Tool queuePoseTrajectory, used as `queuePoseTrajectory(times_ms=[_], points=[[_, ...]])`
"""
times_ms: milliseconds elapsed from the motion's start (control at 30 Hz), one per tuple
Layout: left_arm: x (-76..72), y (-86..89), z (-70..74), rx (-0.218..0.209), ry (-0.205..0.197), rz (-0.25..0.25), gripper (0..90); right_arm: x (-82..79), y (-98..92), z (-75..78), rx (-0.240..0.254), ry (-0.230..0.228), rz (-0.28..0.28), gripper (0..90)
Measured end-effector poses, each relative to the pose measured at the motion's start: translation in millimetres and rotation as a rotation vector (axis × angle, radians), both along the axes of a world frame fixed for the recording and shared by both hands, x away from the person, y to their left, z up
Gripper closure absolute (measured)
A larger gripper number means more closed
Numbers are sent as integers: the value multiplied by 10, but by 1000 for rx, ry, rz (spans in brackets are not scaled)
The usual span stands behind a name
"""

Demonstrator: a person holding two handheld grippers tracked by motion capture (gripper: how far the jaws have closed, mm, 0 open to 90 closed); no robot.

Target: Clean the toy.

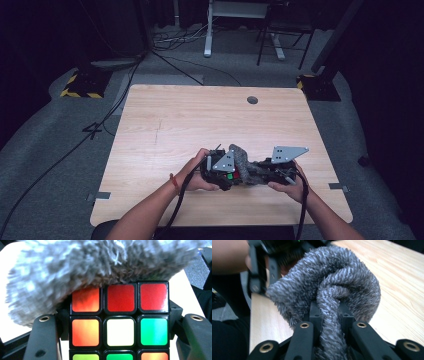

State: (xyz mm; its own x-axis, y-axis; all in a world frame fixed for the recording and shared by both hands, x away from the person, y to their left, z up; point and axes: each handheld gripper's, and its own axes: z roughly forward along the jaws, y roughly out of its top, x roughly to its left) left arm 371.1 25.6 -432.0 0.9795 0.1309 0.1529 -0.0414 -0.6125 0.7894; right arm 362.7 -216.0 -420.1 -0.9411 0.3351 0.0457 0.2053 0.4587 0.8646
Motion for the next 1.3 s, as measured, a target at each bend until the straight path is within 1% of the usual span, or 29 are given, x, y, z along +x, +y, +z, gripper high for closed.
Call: queuePoseTrajectory(times_ms=[67, 100, 167, 200, 233, 300, 367, 400, 433, 500, 533, 633, 667, 700, 767, 800, 833, 867, 933, 967, 1000, 1033, 1067, 1167, 1233, 1300], points=[[14, 26, 19, -8, 0, 9, 335, 38, -23, -43, -9, 19, -18, 788], [13, 35, 27, -14, -2, 11, 335, 68, -38, -77, -20, 37, -26, 787], [15, 49, 41, -23, 2, 13, 335, 92, -58, -116, -27, 49, -35, 787], [13, 52, 50, -24, -5, 15, 335, 100, -64, -121, -30, 52, -36, 787], [13, 54, 57, -27, -7, 16, 335, 99, -63, -115, -39, 47, -39, 787], [20, 61, 61, -30, -4, 15, 335, 77, -50, -91, -30, 32, -37, 787], [23, 53, 50, -27, 4, 16, 335, 30, -26, -40, -5, 7, -20, 787], [21, 42, 48, -19, 1, 15, 335, 10, -17, -9, 17, 3, -6, 787], [19, 27, 43, -10, -2, 17, 336, -10, 3, 20, 25, -2, -2, 787], [18, 13, 31, -7, 3, 17, 335, -43, 39, 56, 15, -37, -7, 787], [22, 12, 27, -5, 3, 17, 335, -43, 42, 59, 22, -35, -4, 787], [26, 13, 22, -2, 2, 14, 335, -34, 51, 42, 1, -40, -18, 787], [23, 20, 21, -4, 2, 13, 335, -23, 52, 30, -13, -41, -22, 787], [27, 28, 25, -12, 7, 11, 335, -6, 49, 14, -28, -37, -29, 787], [32, 54, 49, -33, 15, 9, 335, 37, 22, -30, -46, -12, -47, 787], [34, 65, 62, -42, 13, 6, 335, 61, 3, -58, -69, -8, -62, 787], [35, 79, 82, -52, 15, 6, 335, 74, -10, -74, -74, -1, -66, 787], [34, 91, 104, -59, 6, 11, 335, 88, -26, -92, -74, 17, -63, 786], [36, 108, 131, -63, -3, 18, 335, 88, -34, -118, -89, 24, -54, 787], [39, 115, 139, -60, -7, 22, 335, 75, -26, -126, -81, 30, -30, 787], [43, 121, 143, -58, -15, 25, 335, 59, -14, -116, -88, 26, -15, 786], [53, 139, 146, -70, -8, 27, 335, 43, -6, -98, -93, 17, -10, 787], [63, 151, 150, -76, -2, 28, 335, 24, 0, -67, -83, 4, -4, 786], [76, 156, 139, -62, -5, 38, 335, 4, -7, -20, -58, -4, 5, 786], [65, 118, 103, -23, -14, 35, 336, -17, 4, 16, -53, -15, 19, 786], [41, 59, 59, -9, -9, 20, 335, -50, 41, 60, -31, -25, 29, 786]])
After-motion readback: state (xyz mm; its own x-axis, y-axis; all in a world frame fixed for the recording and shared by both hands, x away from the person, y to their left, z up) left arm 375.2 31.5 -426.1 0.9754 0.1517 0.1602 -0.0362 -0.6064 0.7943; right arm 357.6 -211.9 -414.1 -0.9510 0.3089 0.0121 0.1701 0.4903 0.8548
